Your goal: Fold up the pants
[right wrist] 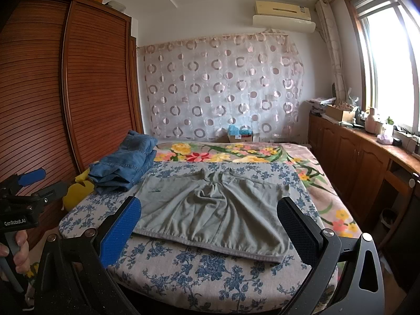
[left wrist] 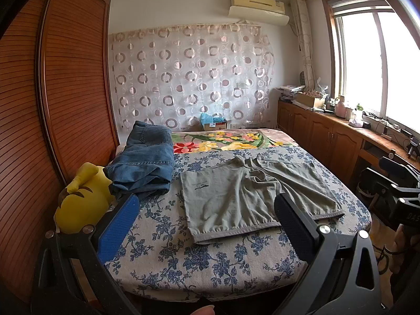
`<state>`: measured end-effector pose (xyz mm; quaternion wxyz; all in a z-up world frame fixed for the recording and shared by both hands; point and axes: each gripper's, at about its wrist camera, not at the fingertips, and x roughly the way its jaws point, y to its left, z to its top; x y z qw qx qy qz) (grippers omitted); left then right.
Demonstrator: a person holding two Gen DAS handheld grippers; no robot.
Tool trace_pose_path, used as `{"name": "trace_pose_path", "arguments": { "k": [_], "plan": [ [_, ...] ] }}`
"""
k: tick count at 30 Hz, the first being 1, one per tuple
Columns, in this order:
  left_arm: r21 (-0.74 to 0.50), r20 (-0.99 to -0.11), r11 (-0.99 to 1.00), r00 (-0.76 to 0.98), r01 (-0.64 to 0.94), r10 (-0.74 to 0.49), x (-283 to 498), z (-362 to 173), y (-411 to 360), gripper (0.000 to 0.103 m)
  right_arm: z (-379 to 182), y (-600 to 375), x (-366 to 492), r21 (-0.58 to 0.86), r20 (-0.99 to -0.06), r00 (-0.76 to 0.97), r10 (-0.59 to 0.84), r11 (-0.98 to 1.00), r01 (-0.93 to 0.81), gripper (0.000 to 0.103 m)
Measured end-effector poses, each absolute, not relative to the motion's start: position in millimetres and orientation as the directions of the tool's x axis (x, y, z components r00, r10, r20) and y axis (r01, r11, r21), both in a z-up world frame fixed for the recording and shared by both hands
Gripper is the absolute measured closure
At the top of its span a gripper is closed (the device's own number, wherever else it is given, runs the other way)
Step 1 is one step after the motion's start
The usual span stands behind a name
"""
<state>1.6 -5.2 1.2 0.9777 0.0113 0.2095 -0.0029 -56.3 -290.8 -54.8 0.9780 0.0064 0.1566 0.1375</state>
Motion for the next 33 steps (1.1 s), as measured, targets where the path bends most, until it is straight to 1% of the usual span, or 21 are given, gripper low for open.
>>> {"name": "trace_pose_path", "arguments": {
  "k": [33],
  "plan": [
    [0.018, -0.406, 1.0, 0.914, 0.013, -0.004, -7.8, 8.6, -9.6, 0.0, -54.5, -291.8, -55.1, 0.051, -0.301, 0.915, 0.268, 0.963, -0.265, 0.0]
  ]
}}
